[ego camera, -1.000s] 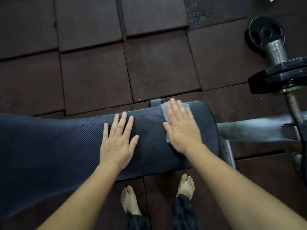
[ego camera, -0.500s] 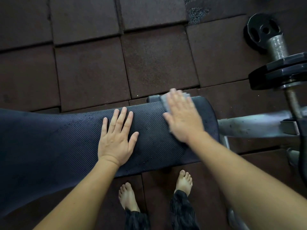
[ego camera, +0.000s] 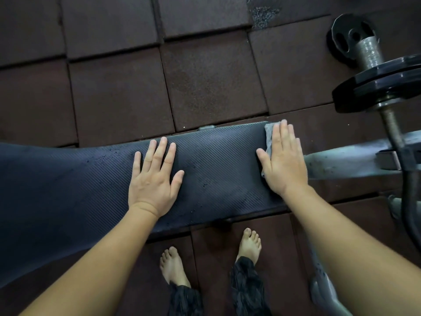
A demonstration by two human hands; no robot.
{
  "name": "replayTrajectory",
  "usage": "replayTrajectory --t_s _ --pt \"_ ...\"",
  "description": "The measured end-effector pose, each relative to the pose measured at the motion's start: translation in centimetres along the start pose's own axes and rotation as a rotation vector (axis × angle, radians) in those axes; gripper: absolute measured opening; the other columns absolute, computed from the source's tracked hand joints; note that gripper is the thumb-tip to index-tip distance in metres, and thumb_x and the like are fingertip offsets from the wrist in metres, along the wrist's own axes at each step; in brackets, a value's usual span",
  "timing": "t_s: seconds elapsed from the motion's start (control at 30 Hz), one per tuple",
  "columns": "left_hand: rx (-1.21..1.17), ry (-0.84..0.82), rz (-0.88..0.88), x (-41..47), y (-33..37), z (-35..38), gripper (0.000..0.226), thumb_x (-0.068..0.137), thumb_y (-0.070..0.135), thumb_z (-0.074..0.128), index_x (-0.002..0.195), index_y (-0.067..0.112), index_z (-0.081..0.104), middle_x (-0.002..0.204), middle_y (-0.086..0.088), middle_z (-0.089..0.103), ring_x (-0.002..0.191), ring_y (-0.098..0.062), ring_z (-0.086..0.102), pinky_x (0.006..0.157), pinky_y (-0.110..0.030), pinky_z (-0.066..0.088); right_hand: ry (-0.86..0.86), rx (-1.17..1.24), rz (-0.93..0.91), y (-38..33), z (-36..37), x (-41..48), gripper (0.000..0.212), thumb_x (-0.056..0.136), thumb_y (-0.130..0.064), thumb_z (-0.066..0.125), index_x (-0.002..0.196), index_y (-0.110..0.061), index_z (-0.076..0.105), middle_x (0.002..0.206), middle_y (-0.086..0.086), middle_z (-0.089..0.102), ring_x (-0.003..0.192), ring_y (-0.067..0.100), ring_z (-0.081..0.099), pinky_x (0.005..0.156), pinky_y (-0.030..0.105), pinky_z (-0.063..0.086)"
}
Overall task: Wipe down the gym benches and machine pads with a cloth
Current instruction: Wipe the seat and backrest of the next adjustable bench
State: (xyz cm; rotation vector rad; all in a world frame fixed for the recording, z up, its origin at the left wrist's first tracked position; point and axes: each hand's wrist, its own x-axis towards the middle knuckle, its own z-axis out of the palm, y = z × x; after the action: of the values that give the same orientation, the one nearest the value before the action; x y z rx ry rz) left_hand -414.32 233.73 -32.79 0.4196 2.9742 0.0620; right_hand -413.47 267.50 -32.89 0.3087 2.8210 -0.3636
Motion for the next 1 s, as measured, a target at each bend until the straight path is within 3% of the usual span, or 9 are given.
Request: replayTrajectory --t_s 0.2,0.37,0.47,0.67,0.77,0.9,1.0 --pt "0.004 -0.012 -0.003 0.0 0.1 -0.1 0.071 0.104 0.054 0.026 0.165 0.020 0.021 0.174 -0.002 0.013 0.161 -0.025 0.010 0.128 -0.056 0.010 -0.025 -0.074 -0.113 -2.6 3.5 -10.3 0.083 0.103 -0.059 0.023 0.164 -0.006 0.003 0.172 0.012 -0.006 0.159 0.024 -0.009 0.129 0.044 -0.001" --pt "0.004 -0.041 -0.005 0.1 0.0 -0.3 0.071 0.104 0.057 0.020 0.166 0.023 0.015 0.175 0.000 0.007 0.161 -0.022 0.003 0.129 -0.054 0.006 0.012 -0.043 -0.026 -2.6 1.7 -3.1 0.087 0.099 -0.066 0.012 0.164 -0.010 0.001 0.172 0.011 -0.006 0.159 0.024 -0.008 0.129 0.046 0.002" --pt "-0.031 -0.081 0.008 0.2 -0.5 -0.6 0.071 0.104 0.059 0.016 0.167 0.025 0.010 0.175 0.003 0.001 0.161 -0.019 -0.003 0.130 -0.049 0.000 0.053 -0.035 0.052 -5.2 2.0 -3.3 0.083 0.101 -0.063 0.017 0.164 -0.011 0.003 0.172 0.014 -0.003 0.159 0.027 -0.006 0.129 0.049 0.002" --pt "-0.008 -0.080 0.070 -2.2 -3.1 -1.3 0.069 0.105 0.057 0.021 0.166 0.025 0.016 0.175 0.002 0.006 0.161 -0.019 0.002 0.130 -0.052 0.007 0.039 -0.044 -0.269 -15.3 6.5 -10.1 0.077 0.103 -0.057 0.027 0.165 -0.013 0.010 0.172 0.013 0.001 0.159 0.028 -0.001 0.128 0.050 0.002" --pt "0.012 -0.073 0.011 -3.4 -4.9 -1.4 0.069 0.105 0.057 0.021 0.166 0.026 0.016 0.175 0.002 0.006 0.161 -0.020 0.003 0.129 -0.054 0.007 0.030 -0.080 -0.366 -12.5 6.2 -9.0 0.072 0.104 -0.051 0.028 0.164 -0.014 0.016 0.172 0.011 0.008 0.159 0.029 0.007 0.127 0.049 0.009" --pt "0.013 -0.063 -0.007 -4.0 -6.3 -1.2 0.070 0.105 0.058 0.022 0.166 0.025 0.016 0.175 0.003 0.006 0.161 -0.020 0.003 0.129 -0.056 0.008 0.037 -0.132 -0.179 -5.8 4.3 -7.7 0.079 0.101 -0.058 0.023 0.164 -0.011 0.011 0.172 0.011 0.005 0.159 0.027 0.003 0.128 0.048 0.006" --pt "0.003 -0.032 -0.007 -4.1 -6.3 -0.8 0.070 0.105 0.056 0.025 0.166 0.024 0.018 0.175 0.002 0.009 0.161 -0.022 0.007 0.128 -0.057 0.010 0.015 -0.081 -0.012 -9.1 3.8 -7.7 0.092 0.097 -0.069 0.017 0.164 -0.009 0.001 0.172 0.014 -0.007 0.159 0.027 -0.009 0.128 0.047 -0.004"
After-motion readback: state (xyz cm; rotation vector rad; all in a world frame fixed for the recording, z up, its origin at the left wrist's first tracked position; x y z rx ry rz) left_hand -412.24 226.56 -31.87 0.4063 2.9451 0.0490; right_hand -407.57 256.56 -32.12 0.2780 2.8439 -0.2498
